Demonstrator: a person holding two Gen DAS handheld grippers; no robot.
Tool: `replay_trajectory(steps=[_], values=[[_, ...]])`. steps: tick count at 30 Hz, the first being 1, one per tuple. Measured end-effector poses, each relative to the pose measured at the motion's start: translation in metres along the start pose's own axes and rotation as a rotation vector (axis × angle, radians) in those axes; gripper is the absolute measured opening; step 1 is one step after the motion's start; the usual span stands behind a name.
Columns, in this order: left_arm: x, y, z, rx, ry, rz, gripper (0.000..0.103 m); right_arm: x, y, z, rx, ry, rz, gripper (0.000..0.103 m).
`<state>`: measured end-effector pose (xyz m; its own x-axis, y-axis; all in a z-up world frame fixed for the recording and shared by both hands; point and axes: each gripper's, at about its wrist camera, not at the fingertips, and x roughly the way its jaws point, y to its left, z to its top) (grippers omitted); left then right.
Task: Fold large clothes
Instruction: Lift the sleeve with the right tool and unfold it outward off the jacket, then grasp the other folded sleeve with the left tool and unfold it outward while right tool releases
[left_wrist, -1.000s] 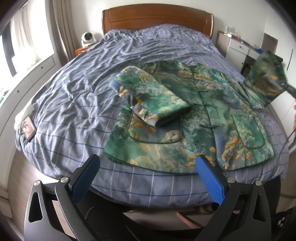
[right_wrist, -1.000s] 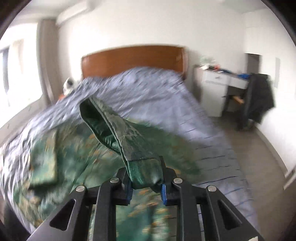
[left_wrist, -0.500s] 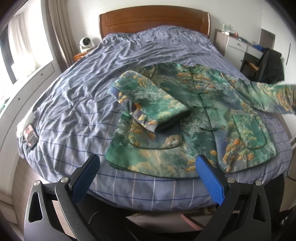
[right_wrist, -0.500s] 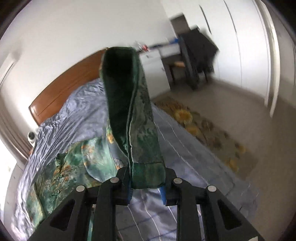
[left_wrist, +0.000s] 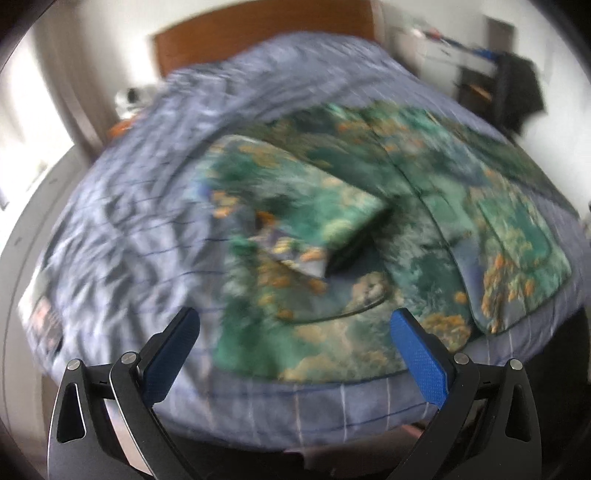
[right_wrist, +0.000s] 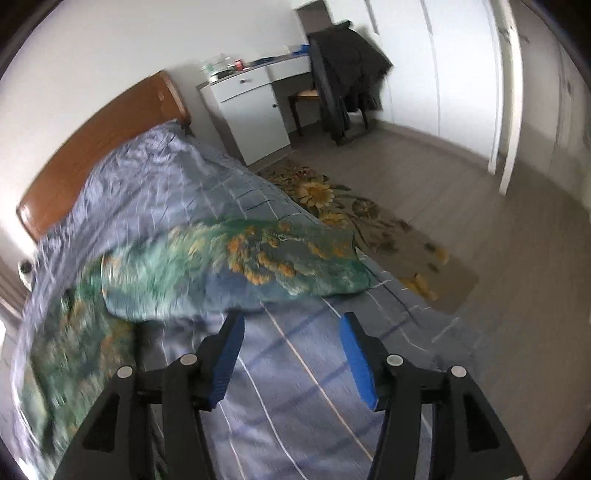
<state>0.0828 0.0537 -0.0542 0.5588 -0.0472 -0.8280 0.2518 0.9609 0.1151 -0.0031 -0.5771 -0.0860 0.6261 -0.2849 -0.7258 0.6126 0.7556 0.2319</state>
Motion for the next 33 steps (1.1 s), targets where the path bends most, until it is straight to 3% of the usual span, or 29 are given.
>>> replay_trajectory(steps=[3, 5, 6, 9, 12, 13, 15, 16, 17, 20, 24, 31, 33], values=[[0.039, -0.033, 0.016, 0.189, 0.008, -0.005, 0.103, -0.02, 0.012, -0.018, -0.077, 0.0, 0.003, 0.056], [0.071, -0.058, 0.025, 0.356, -0.003, 0.06, 0.103, -0.033, 0.018, -0.031, -0.097, 0.012, 0.028, 0.056], [0.085, -0.062, 0.028, 0.392, 0.009, 0.082, 0.103, -0.04, 0.021, -0.038, -0.102, 0.024, 0.054, 0.056], [0.131, -0.054, 0.047, 0.405, 0.092, 0.083, 0.103, -0.055, 0.038, -0.057, -0.132, 0.055, 0.123, 0.056], [0.149, -0.033, 0.061, 0.34, 0.136, -0.013, 0.098, -0.07, 0.06, -0.077, -0.199, 0.074, 0.175, 0.056], [0.15, -0.027, 0.065, 0.318, 0.142, -0.067, 0.09, -0.074, 0.068, -0.084, -0.225, 0.078, 0.188, 0.056], [0.148, -0.017, 0.07, 0.281, 0.162, -0.16, 0.03, -0.079, 0.081, -0.092, -0.263, 0.084, 0.206, 0.056], [0.143, -0.008, 0.072, 0.244, 0.163, -0.201, 0.016, -0.082, 0.089, -0.096, -0.282, 0.085, 0.219, 0.056], [0.137, -0.002, 0.073, 0.215, 0.15, -0.21, 0.01, -0.085, 0.097, -0.099, -0.297, 0.079, 0.233, 0.056], [0.102, 0.026, 0.077, 0.11, 0.066, -0.223, 0.009, -0.094, 0.121, -0.107, -0.351, 0.058, 0.281, 0.056], [0.045, 0.095, 0.078, -0.065, -0.063, -0.161, 0.009, -0.106, 0.15, -0.116, -0.43, 0.045, 0.337, 0.056], [-0.007, 0.227, 0.067, -0.308, -0.157, 0.079, 0.015, -0.12, 0.181, -0.122, -0.497, 0.013, 0.395, 0.056], [-0.011, 0.259, 0.056, -0.372, -0.164, 0.172, 0.029, -0.119, 0.188, -0.123, -0.5, 0.014, 0.406, 0.056]])
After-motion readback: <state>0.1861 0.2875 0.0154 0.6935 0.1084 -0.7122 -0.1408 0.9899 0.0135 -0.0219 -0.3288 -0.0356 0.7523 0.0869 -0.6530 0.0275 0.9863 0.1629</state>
